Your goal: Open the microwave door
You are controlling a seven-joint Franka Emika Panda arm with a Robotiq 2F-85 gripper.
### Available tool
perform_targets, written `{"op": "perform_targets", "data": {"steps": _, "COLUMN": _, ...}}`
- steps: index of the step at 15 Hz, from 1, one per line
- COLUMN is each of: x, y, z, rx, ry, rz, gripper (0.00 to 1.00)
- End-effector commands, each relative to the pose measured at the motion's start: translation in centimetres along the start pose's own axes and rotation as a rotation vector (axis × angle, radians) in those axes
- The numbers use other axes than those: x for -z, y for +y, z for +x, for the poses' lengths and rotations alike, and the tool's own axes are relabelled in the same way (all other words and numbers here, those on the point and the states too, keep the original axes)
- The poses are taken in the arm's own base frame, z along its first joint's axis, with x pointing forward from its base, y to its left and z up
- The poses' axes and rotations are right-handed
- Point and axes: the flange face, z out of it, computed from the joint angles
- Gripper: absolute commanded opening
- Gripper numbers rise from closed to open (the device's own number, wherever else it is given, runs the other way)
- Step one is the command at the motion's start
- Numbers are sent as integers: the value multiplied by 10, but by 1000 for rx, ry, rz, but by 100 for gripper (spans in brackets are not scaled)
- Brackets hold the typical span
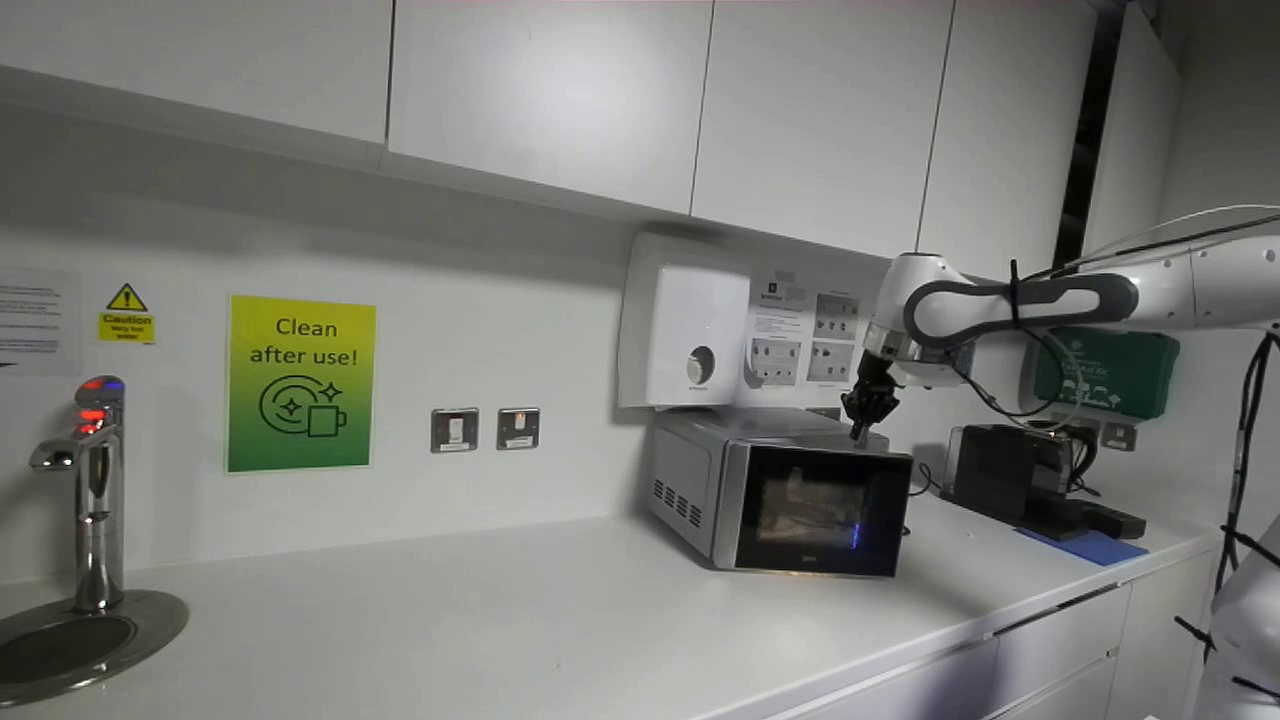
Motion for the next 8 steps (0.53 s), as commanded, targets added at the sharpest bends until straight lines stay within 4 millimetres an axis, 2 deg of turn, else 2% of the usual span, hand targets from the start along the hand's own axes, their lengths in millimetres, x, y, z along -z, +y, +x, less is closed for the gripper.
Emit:
{"op": "perform_targets", "data": {"steps": 1, "x": 8, "y": 15, "z": 1, "rx": -65, "ry": 35, "rz": -65, "gripper": 0}}
{"op": "perform_targets", "data": {"steps": 8, "x": -6, "y": 51, "z": 4, "rx": -161, "ry": 33, "rz": -139, "gripper": 0}}
